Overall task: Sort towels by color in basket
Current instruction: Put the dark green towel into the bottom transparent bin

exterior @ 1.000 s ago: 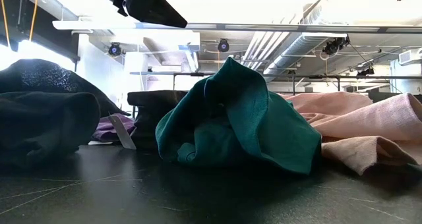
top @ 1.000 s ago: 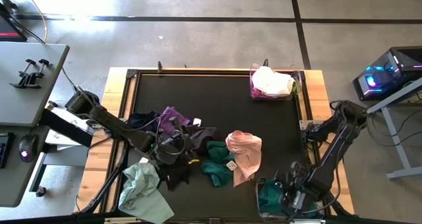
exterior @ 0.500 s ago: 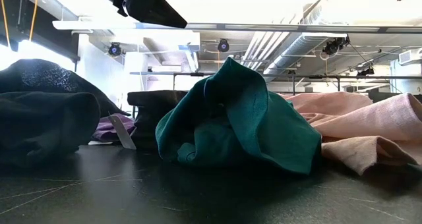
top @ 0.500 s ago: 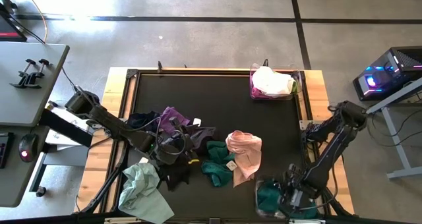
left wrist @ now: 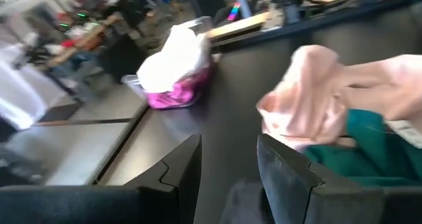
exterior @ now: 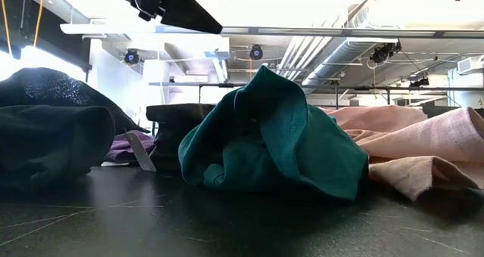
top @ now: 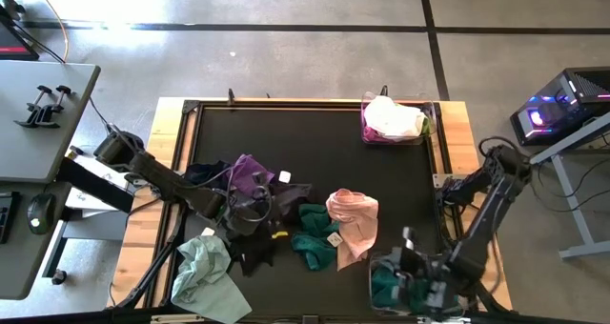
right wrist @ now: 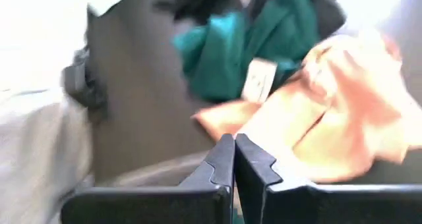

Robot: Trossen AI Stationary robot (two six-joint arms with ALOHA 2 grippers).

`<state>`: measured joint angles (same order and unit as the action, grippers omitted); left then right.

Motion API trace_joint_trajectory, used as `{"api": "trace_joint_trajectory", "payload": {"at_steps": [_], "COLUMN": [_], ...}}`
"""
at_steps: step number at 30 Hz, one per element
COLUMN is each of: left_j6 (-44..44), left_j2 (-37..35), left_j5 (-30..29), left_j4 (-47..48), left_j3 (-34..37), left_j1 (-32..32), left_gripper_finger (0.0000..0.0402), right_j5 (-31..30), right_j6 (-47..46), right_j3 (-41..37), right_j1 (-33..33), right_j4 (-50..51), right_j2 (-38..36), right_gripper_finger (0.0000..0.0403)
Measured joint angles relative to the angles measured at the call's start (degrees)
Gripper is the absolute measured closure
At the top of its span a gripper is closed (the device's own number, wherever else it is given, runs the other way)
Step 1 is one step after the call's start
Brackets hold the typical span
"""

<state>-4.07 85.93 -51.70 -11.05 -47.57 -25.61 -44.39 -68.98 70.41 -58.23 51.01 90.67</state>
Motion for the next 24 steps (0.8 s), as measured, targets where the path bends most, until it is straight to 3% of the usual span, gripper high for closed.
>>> {"api": "trace_joint_trajectory", "payload": {"at_steps": [5, 12, 19, 24], "left_j6": [1.53, 3.86, 3.88, 4.04], "left_j2": [0.0, 0.0, 0.0, 0.0], "left_j5": [5.49, 6.17, 6.16, 6.18], "left_j4": [0.0, 0.02, 0.17, 0.68], "left_j3": [0.0, 0.0, 0.0, -0.01], "left_j1": [2.42, 4.3, 4.33, 4.33], "left_gripper_finger": [0.0268, 0.0268, 0.0268, 0.0268], "right_j5": [2.23, 12.77, 31.06, 32.48], "right_j6": [14.11, 40.21, 49.87, 59.25], "right_j3": [-2.98, -8.94, -16.74, -17.11], "right_j1": [8.32, 22.28, 35.14, 38.3], "right_j4": [-8.26, -31.0, -51.49, -58.18], "right_j2": [0.02, 0.02, 2.24, 9.38], "right_gripper_finger": [0.0383, 0.0273, 0.0151, 0.0125]}}
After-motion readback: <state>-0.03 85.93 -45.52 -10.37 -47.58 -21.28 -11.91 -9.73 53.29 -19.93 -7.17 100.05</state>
